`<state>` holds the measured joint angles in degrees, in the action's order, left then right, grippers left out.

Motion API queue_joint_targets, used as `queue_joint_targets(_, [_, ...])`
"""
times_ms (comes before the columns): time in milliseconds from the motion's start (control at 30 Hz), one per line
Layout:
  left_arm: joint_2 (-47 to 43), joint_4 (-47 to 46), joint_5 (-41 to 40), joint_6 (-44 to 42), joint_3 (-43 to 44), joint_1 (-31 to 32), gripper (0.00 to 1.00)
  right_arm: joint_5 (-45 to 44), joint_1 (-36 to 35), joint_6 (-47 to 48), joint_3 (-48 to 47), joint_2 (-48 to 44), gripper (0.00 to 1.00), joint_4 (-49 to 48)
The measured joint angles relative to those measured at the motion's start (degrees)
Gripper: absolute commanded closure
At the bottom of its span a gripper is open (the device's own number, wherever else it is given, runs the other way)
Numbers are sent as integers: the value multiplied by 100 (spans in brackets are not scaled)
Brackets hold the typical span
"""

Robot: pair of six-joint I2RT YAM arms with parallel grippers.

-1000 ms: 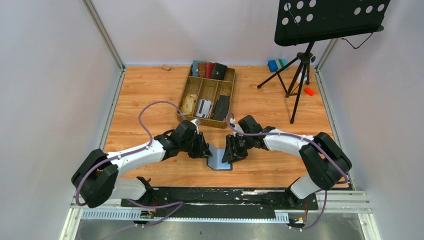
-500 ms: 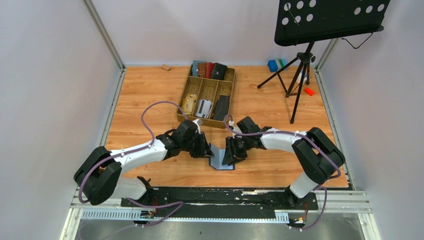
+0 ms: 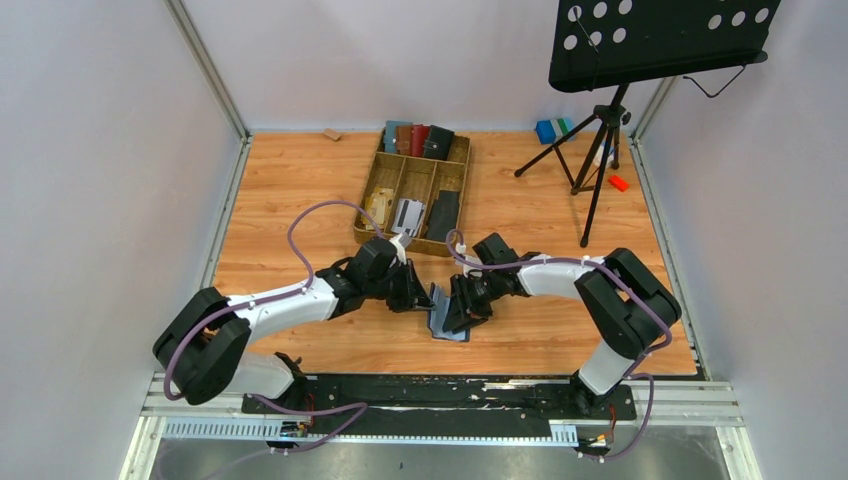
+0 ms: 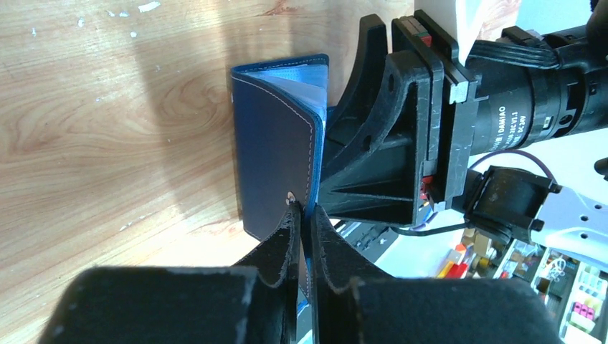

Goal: Take the credit cards out of the card holder
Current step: Remove the credit card from the card holder.

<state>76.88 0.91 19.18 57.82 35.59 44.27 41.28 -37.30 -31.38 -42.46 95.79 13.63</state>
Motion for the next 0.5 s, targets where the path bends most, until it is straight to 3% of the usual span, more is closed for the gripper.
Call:
queue_joint_targets(333, [7,-186,7,63,-35,22,100,162,136,-9,87,-7,60,-136])
queue_joint_targets(500, [4,50,-125,46,-35,28,100,33,420,-4,562,-614,57,-247])
